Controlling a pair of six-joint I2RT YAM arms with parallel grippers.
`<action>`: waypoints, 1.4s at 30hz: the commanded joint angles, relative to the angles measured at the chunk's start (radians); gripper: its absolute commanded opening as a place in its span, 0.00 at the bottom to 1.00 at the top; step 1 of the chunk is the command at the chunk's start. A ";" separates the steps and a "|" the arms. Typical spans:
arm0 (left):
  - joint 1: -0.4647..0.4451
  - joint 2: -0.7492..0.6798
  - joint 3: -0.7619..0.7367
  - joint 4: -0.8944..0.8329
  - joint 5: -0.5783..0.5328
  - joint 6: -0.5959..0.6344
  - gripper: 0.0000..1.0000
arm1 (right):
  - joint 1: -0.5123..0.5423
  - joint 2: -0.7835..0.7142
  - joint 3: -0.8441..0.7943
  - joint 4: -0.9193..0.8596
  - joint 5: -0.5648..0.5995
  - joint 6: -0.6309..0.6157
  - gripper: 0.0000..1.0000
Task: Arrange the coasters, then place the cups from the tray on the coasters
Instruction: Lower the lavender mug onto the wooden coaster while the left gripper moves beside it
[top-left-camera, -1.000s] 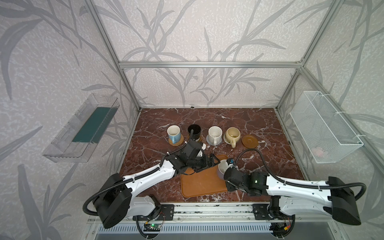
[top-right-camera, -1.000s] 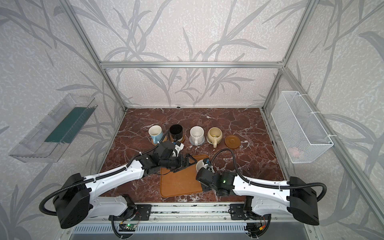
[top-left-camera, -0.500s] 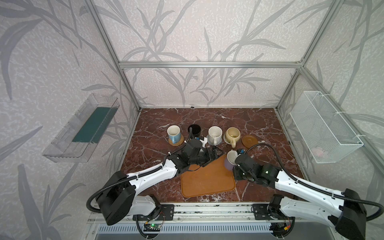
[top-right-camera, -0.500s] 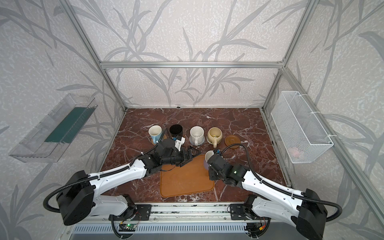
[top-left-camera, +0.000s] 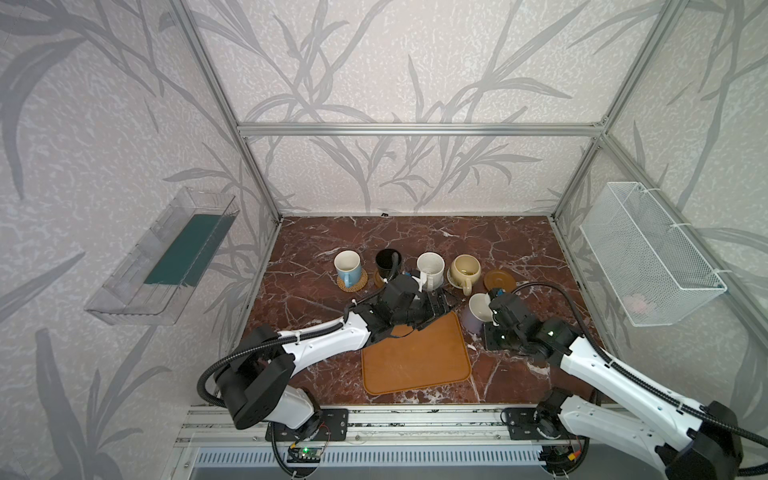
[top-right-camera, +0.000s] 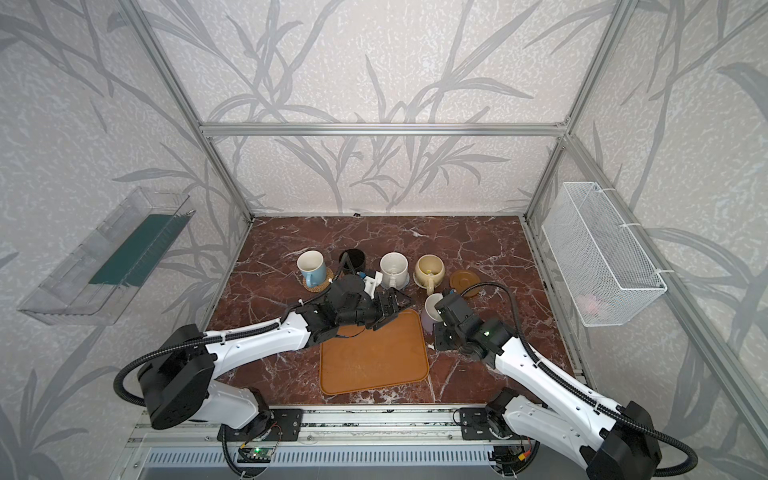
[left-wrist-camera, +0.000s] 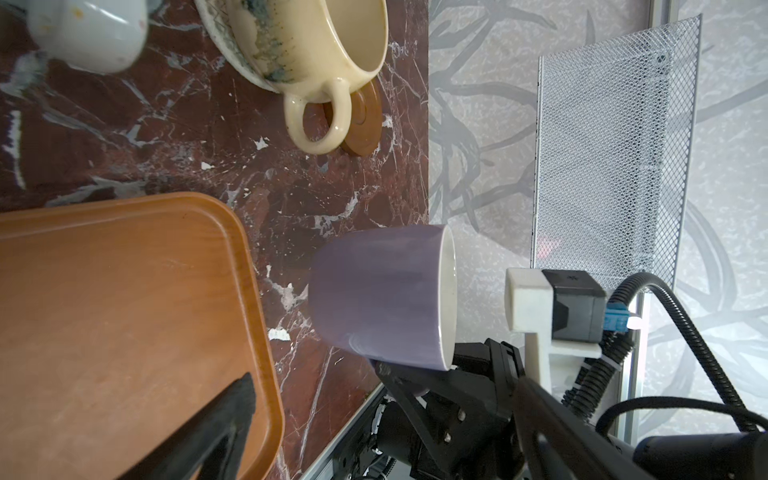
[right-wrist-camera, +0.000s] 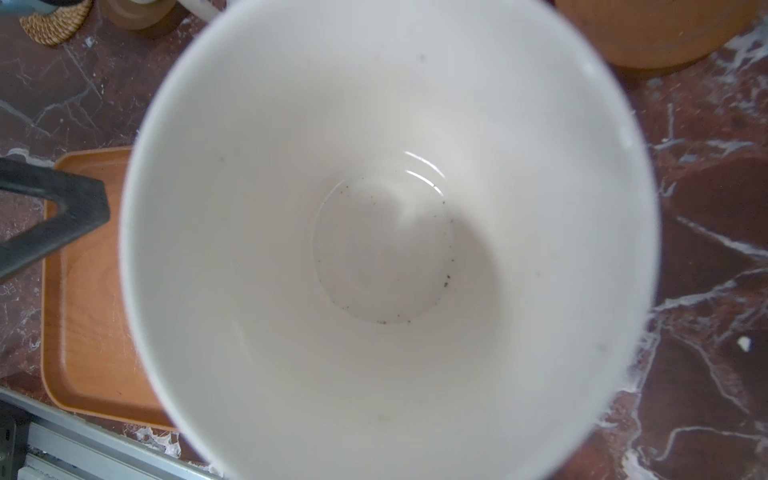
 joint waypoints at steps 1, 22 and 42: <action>-0.004 0.040 0.050 0.109 0.012 -0.054 0.99 | -0.049 0.006 0.063 0.008 -0.005 -0.089 0.04; 0.003 0.256 0.395 -0.133 0.056 0.051 0.99 | -0.286 0.206 0.249 0.013 0.047 -0.246 0.02; 0.019 0.384 0.757 -0.464 0.003 0.303 0.98 | -0.472 0.460 0.351 0.119 0.035 -0.298 0.03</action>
